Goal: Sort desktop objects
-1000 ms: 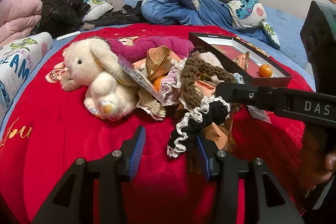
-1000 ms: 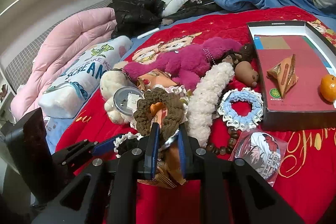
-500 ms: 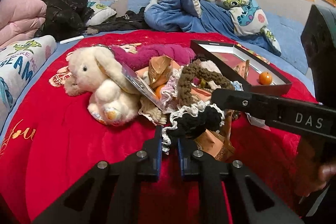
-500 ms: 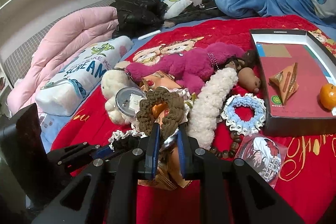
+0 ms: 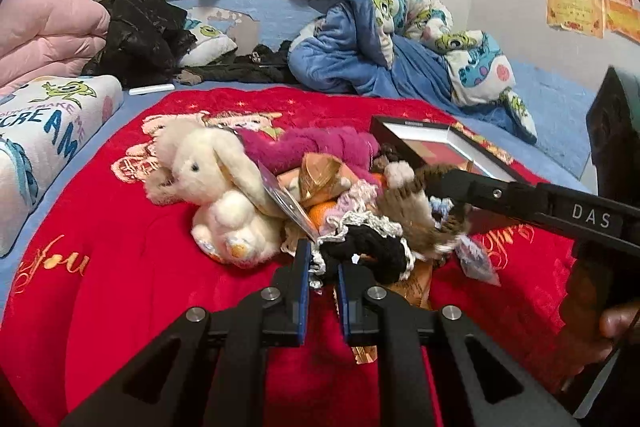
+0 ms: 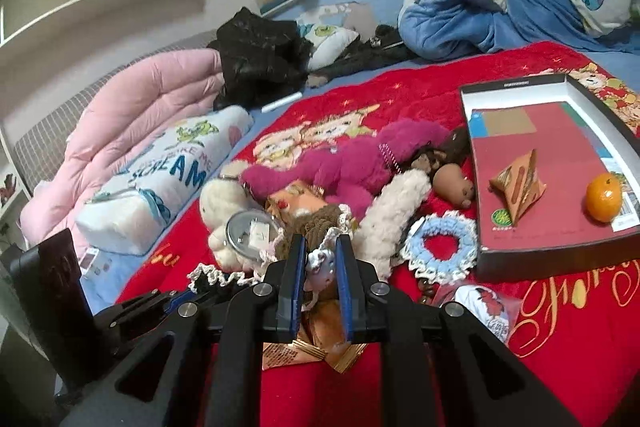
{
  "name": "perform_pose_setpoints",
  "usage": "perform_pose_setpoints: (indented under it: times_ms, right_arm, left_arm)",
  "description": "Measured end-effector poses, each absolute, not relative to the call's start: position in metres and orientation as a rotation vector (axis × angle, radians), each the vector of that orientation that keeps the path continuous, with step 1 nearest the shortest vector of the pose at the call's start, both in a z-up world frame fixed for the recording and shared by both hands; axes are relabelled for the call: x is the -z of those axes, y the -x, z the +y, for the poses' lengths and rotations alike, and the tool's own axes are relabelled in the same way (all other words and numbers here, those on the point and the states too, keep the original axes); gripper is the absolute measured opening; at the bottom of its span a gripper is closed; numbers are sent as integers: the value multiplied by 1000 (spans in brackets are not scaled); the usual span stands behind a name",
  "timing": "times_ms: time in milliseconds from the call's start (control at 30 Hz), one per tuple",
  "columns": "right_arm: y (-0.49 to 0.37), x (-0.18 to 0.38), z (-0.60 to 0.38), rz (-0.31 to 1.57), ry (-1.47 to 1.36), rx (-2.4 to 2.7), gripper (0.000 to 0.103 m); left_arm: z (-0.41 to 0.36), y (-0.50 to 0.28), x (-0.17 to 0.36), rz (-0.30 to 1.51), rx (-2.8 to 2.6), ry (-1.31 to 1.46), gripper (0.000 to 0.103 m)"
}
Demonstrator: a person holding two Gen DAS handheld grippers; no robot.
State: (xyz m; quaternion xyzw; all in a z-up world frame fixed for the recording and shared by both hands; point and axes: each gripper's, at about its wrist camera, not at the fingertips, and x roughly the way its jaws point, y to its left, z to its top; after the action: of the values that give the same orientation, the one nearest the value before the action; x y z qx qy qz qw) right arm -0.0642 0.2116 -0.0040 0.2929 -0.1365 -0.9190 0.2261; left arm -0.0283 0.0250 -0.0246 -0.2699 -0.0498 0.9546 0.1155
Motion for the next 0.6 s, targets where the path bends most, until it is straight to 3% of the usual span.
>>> perform_pose_setpoints:
  times_ms: [600]
  right_arm:
    - [60,-10,241,-449,-741,2560,16]
  left_arm:
    - [27,20,6,-189,-2802,740,12]
